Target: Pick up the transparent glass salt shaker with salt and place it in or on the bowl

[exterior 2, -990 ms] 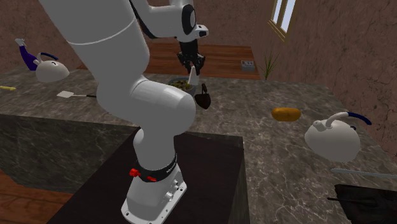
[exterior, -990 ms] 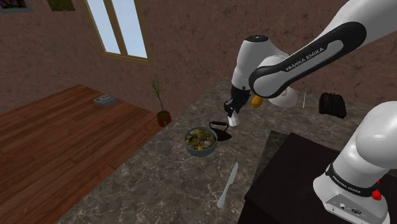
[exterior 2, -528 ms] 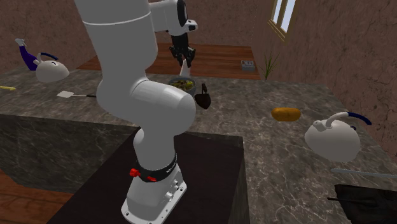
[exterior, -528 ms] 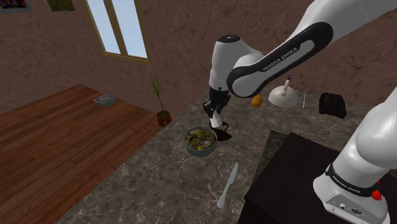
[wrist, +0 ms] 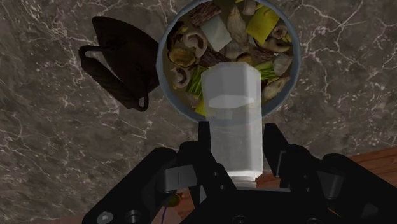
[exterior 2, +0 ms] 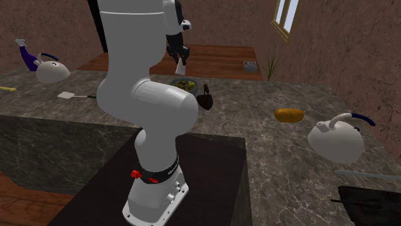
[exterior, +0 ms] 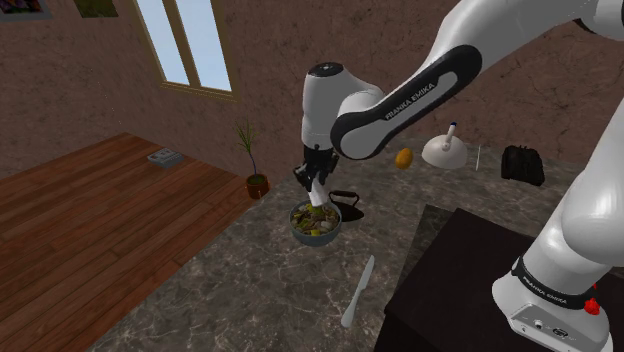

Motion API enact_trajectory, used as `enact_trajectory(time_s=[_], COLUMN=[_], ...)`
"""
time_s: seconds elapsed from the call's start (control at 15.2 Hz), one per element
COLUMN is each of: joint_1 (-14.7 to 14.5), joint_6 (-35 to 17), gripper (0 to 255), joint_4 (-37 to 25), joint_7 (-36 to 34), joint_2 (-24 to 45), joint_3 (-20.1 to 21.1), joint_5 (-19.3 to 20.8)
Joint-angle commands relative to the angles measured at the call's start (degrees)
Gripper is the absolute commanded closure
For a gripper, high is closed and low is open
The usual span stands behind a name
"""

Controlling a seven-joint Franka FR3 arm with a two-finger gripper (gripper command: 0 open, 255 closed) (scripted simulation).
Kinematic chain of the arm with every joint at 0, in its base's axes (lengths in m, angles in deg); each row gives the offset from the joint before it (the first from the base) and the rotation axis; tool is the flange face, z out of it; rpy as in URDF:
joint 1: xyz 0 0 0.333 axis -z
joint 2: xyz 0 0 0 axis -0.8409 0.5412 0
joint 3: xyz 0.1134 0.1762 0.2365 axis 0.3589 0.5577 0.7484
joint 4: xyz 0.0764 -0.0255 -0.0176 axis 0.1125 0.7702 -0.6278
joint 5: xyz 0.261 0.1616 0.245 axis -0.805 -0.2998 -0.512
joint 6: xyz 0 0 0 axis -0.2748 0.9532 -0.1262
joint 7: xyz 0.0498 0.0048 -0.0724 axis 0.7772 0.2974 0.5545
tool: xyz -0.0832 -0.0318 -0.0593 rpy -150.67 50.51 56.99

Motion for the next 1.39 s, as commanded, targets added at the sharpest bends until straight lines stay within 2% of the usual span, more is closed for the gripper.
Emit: enact_trajectory(time_s=[0.0,0.73,1.25,1.32], joint_1=[-0.09,-1.1,-1.13,-1.02], joint_6=[-1.27,-8.16,-8.16,-8.39], gripper=[255,255,255,0], joint_4=[0.54,2.27,2.27,2.66], joint_7=[-0.81,-6.19,-6.19,-6.09], joint_2=[0.86,7.05,7.05,6.84], joint_3=[-0.12,-1.84,-1.87,-1.89], joint_5=[0.89,7.44,7.43,7.39])
